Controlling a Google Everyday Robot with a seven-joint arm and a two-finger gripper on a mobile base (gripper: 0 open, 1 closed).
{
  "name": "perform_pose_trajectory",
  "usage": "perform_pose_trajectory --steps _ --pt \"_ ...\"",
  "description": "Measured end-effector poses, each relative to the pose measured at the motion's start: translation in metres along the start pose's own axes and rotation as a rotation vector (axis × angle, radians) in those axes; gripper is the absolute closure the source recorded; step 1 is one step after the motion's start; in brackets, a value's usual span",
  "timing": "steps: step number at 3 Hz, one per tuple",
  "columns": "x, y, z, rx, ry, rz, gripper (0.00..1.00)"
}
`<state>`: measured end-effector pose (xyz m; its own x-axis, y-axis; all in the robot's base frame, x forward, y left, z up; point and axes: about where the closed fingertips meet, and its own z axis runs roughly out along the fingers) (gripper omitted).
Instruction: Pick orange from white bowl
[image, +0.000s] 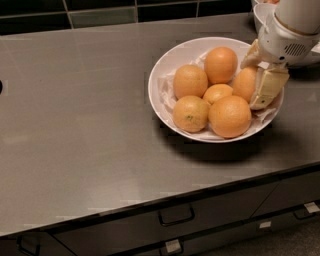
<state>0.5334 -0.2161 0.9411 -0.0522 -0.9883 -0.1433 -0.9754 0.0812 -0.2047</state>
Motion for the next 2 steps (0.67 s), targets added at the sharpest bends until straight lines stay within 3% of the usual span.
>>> perform_pose_trajectory --steps 2 --pt "0.0026 -0.0008 0.0068 -0.012 0.002 -0.003 0.33"
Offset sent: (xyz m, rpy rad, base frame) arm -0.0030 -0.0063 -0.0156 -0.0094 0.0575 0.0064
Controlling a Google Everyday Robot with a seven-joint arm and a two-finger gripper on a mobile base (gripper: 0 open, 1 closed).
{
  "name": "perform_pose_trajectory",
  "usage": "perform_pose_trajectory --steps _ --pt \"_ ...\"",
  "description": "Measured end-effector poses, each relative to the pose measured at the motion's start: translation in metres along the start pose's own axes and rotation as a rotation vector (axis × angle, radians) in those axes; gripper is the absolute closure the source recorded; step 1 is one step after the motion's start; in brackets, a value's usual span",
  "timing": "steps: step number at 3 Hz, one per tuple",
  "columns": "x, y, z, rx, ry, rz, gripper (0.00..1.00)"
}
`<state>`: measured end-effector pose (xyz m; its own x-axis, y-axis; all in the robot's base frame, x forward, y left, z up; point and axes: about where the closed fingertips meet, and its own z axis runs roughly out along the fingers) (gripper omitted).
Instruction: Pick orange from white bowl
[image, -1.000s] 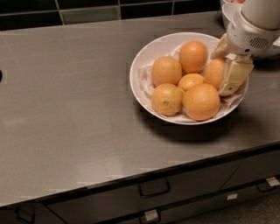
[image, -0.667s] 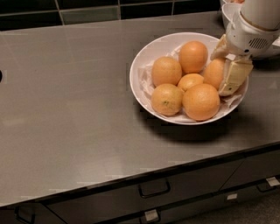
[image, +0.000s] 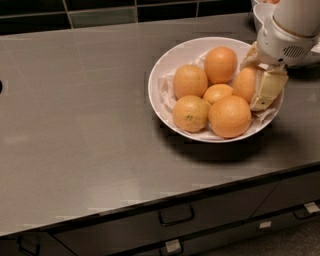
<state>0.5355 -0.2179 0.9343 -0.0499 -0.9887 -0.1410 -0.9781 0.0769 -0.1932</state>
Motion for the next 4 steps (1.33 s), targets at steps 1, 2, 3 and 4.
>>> perform_pose_trajectory --steps 1,2,3,4 --pt "0.0009 -0.0005 0.0070 -0.009 0.003 -0.004 0.33" --pt "0.0022 -0.0003 0.0109 -0.004 0.010 -0.003 0.33" --pt "0.0033 0.0000 0.0130 0.002 0.018 -0.001 0.34" --pt "0.0037 0.0003 0.0127 0.005 0.021 0.000 0.53"
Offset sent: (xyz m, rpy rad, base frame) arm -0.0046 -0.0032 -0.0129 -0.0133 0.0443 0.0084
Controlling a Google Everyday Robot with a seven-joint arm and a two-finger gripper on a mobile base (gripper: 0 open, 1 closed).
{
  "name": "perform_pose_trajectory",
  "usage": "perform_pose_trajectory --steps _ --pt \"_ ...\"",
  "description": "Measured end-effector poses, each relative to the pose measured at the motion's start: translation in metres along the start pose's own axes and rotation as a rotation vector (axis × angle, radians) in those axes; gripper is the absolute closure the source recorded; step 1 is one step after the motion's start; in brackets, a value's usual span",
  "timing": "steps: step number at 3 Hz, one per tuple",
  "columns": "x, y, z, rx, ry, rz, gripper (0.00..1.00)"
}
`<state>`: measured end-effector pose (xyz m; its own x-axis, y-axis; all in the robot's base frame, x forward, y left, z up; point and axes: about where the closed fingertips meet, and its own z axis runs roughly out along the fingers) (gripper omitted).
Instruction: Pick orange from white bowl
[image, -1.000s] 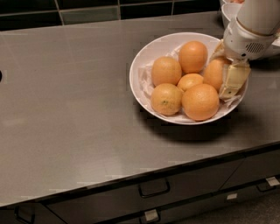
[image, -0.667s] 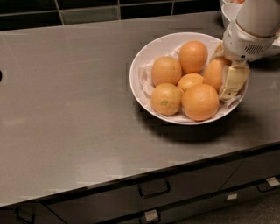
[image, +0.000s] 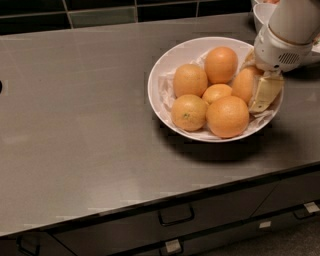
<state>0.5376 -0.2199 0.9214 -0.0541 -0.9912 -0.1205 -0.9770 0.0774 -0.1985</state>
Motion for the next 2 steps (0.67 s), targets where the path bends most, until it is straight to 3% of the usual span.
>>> perform_pose_trajectory --steps 2 --pt "0.0000 0.0000 0.0000 0.000 0.000 0.000 0.98"
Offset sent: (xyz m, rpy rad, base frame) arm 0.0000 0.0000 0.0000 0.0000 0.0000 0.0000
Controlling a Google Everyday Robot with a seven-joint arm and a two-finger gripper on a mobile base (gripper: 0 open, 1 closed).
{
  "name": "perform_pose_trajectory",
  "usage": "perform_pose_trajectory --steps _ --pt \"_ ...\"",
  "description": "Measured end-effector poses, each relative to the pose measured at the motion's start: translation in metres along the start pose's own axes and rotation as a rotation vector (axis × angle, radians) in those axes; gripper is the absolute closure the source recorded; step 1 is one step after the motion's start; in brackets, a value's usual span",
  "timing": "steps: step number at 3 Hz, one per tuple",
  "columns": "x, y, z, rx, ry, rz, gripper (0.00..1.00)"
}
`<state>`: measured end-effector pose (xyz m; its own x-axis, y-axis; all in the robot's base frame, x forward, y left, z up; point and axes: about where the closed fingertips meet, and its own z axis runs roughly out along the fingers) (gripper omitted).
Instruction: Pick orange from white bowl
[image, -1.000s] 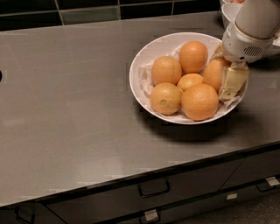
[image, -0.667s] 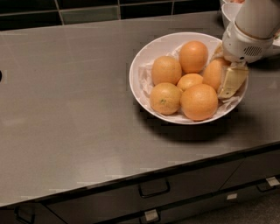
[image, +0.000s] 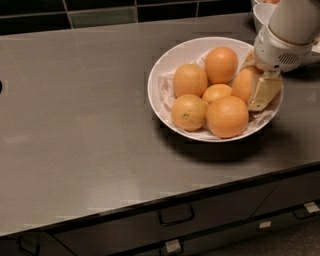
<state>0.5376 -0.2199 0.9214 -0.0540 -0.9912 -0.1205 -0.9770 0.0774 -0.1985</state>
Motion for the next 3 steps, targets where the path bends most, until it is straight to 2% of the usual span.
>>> perform_pose_trajectory --steps 1,2,3 --pt "0.000 0.000 0.000 0.000 0.000 0.000 1.00" --pt "-0.003 -0.004 -0.021 0.051 -0.047 0.006 1.00" --pt "-0.007 -0.009 -0.056 0.132 -0.066 -0.008 1.00"
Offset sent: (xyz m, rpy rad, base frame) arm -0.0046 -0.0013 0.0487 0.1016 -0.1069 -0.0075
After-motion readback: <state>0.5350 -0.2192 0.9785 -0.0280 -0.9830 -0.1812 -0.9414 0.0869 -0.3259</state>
